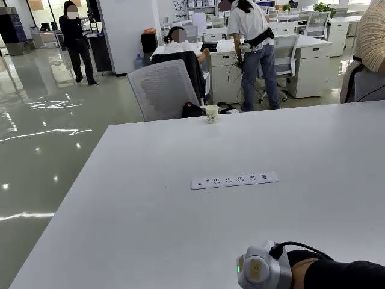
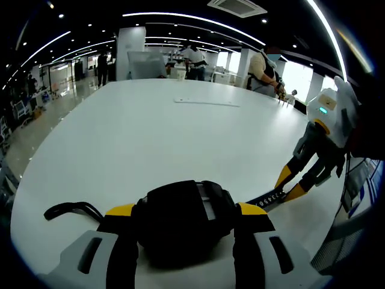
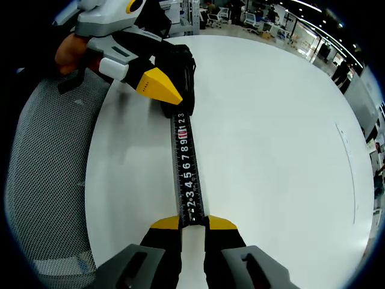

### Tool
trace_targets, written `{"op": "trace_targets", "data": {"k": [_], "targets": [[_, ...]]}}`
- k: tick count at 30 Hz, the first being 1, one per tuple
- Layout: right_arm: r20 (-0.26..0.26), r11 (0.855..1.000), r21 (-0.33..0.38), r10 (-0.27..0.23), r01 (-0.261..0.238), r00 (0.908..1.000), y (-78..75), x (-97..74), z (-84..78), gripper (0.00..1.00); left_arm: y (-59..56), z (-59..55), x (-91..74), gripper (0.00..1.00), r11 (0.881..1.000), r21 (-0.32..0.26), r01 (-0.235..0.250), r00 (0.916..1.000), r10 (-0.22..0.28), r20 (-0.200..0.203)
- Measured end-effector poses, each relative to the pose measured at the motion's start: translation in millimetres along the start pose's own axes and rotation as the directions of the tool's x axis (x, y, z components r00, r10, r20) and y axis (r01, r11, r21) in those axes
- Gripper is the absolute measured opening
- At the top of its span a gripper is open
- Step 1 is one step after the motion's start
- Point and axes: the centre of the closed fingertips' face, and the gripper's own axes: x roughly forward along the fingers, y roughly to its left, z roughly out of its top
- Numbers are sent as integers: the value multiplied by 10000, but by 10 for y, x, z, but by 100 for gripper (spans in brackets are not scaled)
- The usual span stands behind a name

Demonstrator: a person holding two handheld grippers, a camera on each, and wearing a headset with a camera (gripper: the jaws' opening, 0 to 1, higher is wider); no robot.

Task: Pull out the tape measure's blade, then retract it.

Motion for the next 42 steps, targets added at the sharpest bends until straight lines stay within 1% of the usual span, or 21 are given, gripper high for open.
{"op": "trace_targets", "data": {"k": [2, 4, 7, 12, 16, 34, 42], "targets": [[79, 9999, -163, -6, 7, 10000, 1, 2, 10, 10, 5, -3, 5, 59, 10000, 2, 4, 10000, -4, -10], [95, 10000, -32, 2, -1, 10000, -1, 4, 23, 10, 8, 1, 5, 59, 10000, 1, 3, 10000, -3, -4], [58, 9999, -116, 55, -54, 10000, -5, 7, 30, 9, 8, 5, 9, 59, 10000, 5, 4, 10000, -4, 14], [101, 9999, -42, 101, -100, 9999, -3, 12, 51, 9, 11, 7, 7, 59, 10000, 6, 14, 10000, -14, -23], [74, 9999, -140, 73, -72, 9999, 0, 18, 63, 10, 12, 8, 10, 59, 10000, 10, 23, 10000, -23, -19], [33, 9999, 35, -96, 96, 9999, 8, 48, 127, 10, 14, 1, 2, 59, 10000, -12, 47, 10000, -47, -43], [48, 10000, 37, -82, 82, 10000, 6, 55, 158, 10, 18, 3, 6, 59, 10000, -19, 61, 10000, -61, -52]]}}
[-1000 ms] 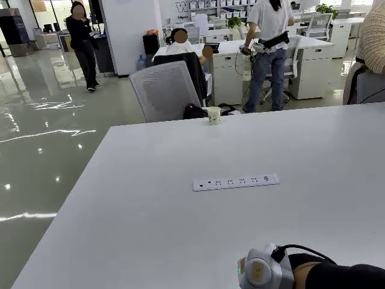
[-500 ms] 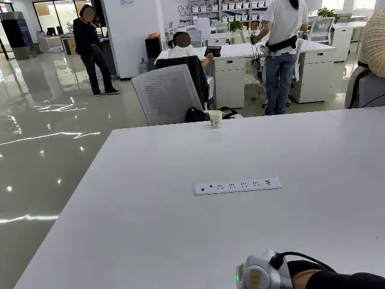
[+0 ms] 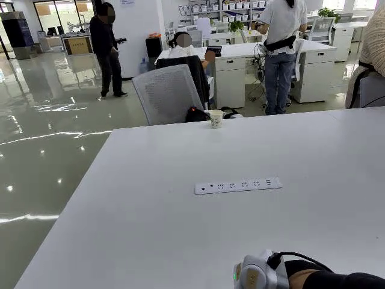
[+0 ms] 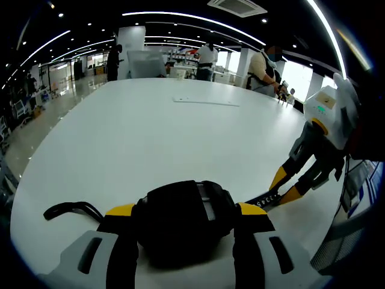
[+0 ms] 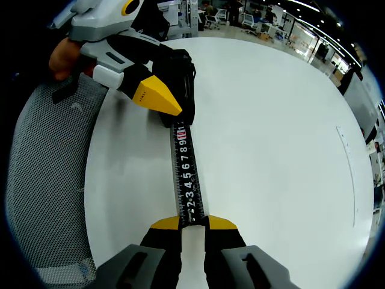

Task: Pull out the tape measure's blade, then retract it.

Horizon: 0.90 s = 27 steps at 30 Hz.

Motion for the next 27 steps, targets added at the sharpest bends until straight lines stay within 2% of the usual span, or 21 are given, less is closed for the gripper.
{"op": "trace_targets", "data": {"k": [27], "targets": [[-74, 9999, -101, 96, -97, 9999, 14, 28, 86, 10, 17, -3, -4, 59, 10000, -50, 12, 10000, -12, 11]]}}
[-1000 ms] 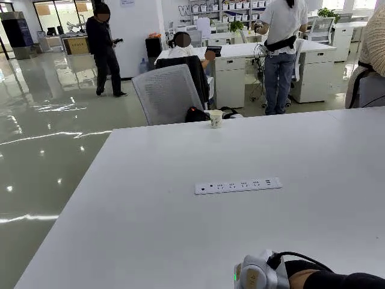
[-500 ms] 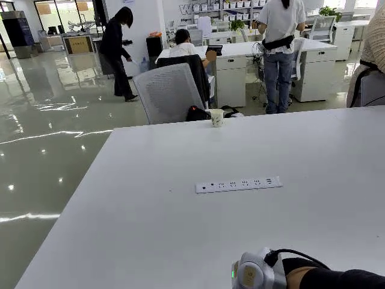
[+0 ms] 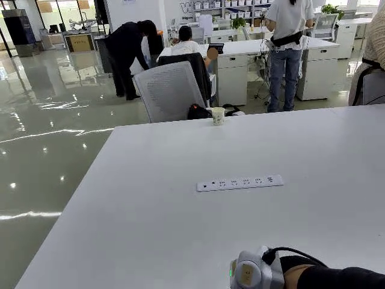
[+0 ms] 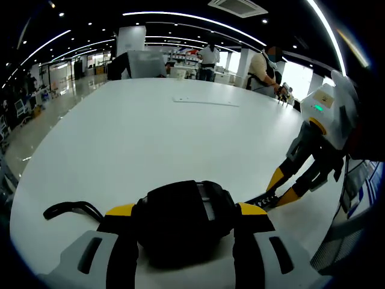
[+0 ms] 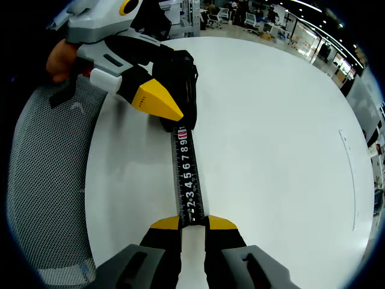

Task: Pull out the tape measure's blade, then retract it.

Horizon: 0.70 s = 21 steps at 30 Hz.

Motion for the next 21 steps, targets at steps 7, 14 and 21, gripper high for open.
{"op": "trace_targets", "data": {"k": [7, 14, 21], "targets": [[-10, 10000, -8, -36, 36, 10000, 7, 13, 9, 10, -8, -9, -7, 59, 10000, 9, -3, 10000, 3, 9], [-13, 10000, -71, -29, 29, 10000, 16, 16, 17, 10, -20, -9, -16, 59, 10000, -5, 2, 10000, -2, 0], [48, 10000, -60, -10, 11, 10000, 15, 32, 42, 11, -9, -17, -3, 59, 10000, -32, 10, 10000, -10, 1]]}}
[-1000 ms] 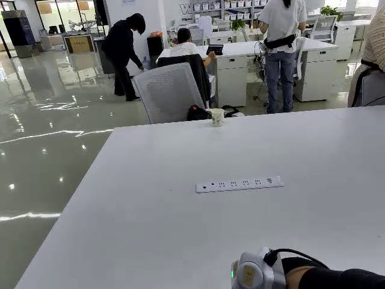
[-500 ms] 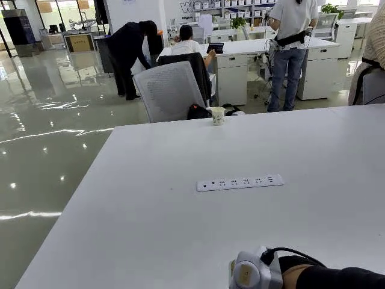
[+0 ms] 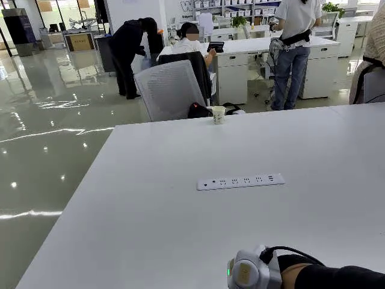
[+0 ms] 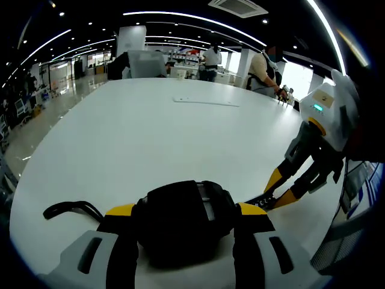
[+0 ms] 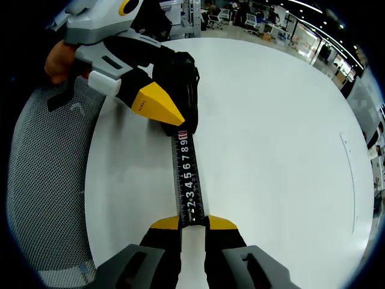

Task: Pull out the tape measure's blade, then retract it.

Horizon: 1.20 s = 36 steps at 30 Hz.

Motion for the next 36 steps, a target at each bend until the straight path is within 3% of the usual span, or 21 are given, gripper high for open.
{"op": "trace_targets", "data": {"k": [19, 36], "targets": [[281, 9999, 112, 39, -42, 9996, -9, 24, 69, 10, 14, 19, -7, 58, 9987, -432, 283, 9995, -278, 131], [414, 9998, 136, 104, -110, 9991, -2, 25, 130, 10, 12, 38, -19, 58, 9981, -444, 423, 9991, -419, 101]]}}
